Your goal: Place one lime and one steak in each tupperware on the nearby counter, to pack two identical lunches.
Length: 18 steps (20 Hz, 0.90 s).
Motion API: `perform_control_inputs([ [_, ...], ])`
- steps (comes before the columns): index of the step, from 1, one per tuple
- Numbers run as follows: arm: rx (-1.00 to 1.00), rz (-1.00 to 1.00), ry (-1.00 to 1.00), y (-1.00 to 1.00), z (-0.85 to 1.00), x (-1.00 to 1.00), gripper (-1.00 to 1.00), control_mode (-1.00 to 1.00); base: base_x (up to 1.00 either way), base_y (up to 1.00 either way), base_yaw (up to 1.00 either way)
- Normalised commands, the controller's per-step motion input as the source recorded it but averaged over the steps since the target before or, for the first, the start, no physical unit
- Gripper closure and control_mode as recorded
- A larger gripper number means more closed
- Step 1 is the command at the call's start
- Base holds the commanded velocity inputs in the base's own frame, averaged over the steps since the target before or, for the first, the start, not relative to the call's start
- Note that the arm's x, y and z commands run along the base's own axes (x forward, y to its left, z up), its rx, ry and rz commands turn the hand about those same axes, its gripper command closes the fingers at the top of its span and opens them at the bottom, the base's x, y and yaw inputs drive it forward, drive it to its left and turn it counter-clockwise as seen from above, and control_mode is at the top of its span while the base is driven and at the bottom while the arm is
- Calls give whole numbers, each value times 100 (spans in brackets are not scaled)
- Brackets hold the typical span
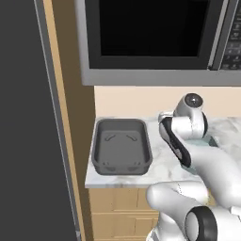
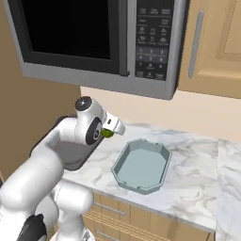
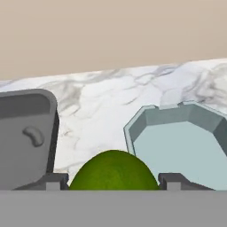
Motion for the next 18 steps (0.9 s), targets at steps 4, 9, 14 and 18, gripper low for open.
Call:
perform_control_inputs([
  [4, 29, 0, 43, -97, -42, 3, 100, -100, 0, 0, 0],
  [9, -5, 0, 10, -18, -21, 0, 100, -100, 0, 0, 0],
  [14, -4, 0, 3, -80, -70, 0, 100, -100, 0, 0, 0],
  [18, 0, 0, 4, -52, -64, 22, 100, -100, 0, 0, 0],
])
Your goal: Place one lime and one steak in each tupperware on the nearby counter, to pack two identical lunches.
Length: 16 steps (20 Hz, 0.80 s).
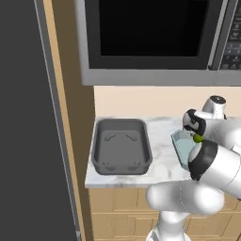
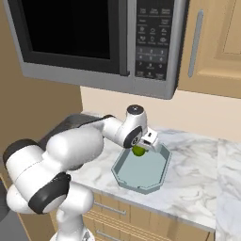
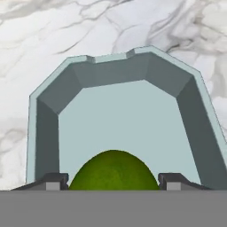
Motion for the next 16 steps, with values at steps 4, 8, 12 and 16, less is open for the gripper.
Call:
perform_control_inputs([
  [4, -2, 0, 2, -3, -58, 78, 100, -100, 0, 0, 0],
  [8, -2, 0, 2, 0, -46, 62, -100, -100, 0, 0, 0],
  [12, 0, 0, 0, -3, -11, 19, -100, -100, 0, 0, 0],
  [16, 1, 0, 0, 0, 14, -19, -100, -100, 0, 0, 0],
])
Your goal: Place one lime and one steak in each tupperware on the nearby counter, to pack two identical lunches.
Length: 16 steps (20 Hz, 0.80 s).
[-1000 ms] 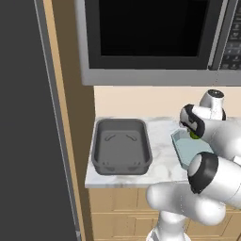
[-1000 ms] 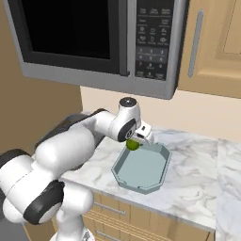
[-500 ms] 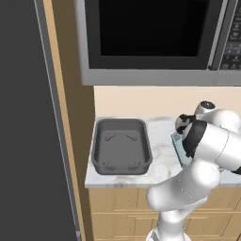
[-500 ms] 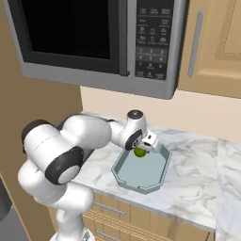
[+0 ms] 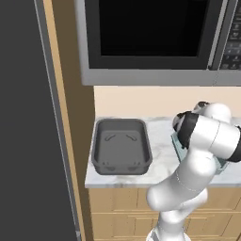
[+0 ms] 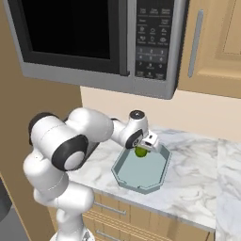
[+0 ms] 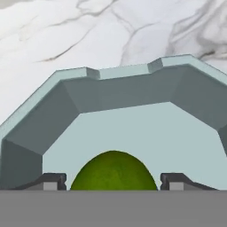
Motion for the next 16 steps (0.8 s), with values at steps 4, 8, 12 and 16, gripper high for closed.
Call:
perform_control_inputs([
  [4, 0, 0, 0, 3, 47, -56, -100, -100, 0, 0, 0],
  [8, 0, 0, -1, 4, 78, -69, -100, -100, 0, 0, 0],
  [12, 0, 0, -7, 27, 64, -100, -100, -100, 0, 0, 0],
  [16, 0, 0, -8, 46, 37, -100, -100, -100, 0, 0, 0],
])
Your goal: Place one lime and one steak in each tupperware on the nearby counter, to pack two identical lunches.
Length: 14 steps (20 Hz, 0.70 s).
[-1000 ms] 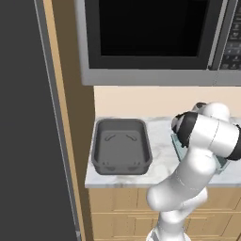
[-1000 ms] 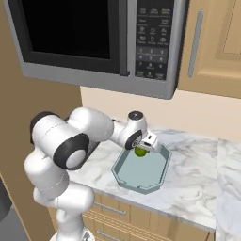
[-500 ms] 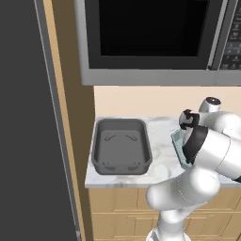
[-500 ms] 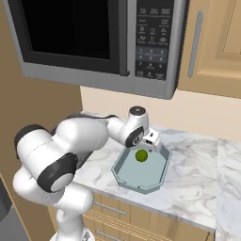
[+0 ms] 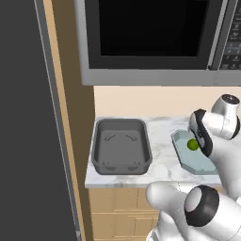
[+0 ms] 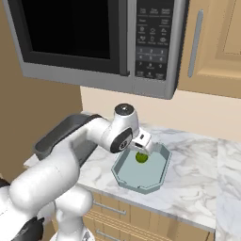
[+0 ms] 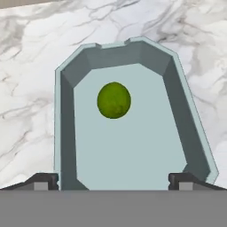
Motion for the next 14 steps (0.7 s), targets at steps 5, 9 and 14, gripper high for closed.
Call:
perform_control_inputs([
  [5, -3, 0, -17, 51, 26, -100, -100, -100, 0, 0, 0],
  [9, -1, 0, -10, 29, 8, -100, -100, -100, 0, 0, 0],
  [14, 1, 0, 0, 0, 0, -20, -100, 100, -80, 0, 3],
])
